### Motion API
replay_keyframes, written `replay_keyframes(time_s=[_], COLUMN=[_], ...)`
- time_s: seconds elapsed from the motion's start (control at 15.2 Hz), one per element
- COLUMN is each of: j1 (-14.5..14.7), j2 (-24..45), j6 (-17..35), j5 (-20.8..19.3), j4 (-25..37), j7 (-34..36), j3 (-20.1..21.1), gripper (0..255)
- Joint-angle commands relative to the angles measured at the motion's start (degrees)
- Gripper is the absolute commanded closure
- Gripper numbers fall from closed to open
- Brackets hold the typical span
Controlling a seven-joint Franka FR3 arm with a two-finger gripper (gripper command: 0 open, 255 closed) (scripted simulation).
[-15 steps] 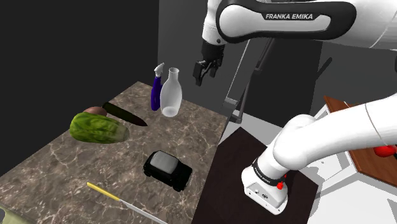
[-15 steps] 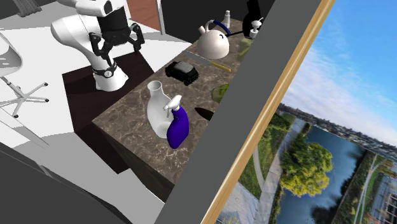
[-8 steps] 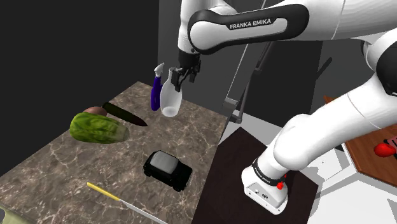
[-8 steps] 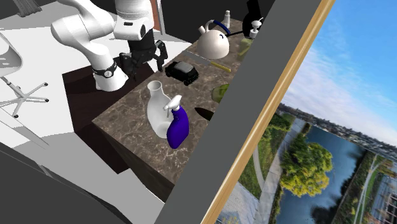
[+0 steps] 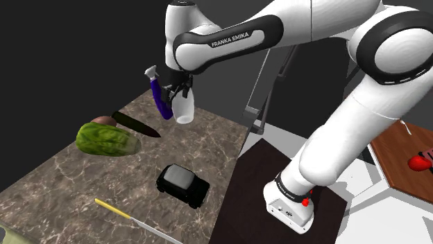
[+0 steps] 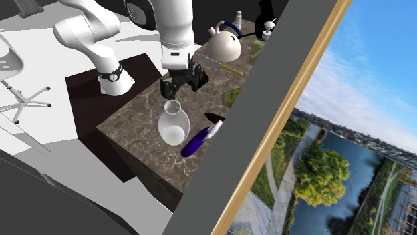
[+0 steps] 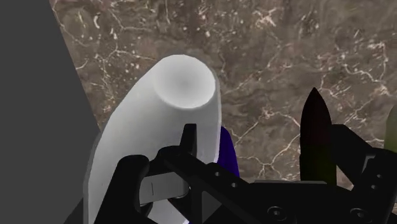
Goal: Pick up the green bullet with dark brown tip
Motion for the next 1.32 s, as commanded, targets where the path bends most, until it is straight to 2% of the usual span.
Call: replay_keyframes(time_s=[0.0,0.46,0.92,1.25], j1=[0.60,3.95,8.53,8.80], j2=[4.34,19.27,33.68,35.60], j6=[1.17,3.53,2.74,5.55], j5=[-1.23,-5.93,-9.57,-10.27], j4=[3.15,15.44,30.62,29.67], j7=[0.97,3.85,5.00,5.47], j3=[0.63,1.53,1.17,0.68], gripper=[0,0,0,0])
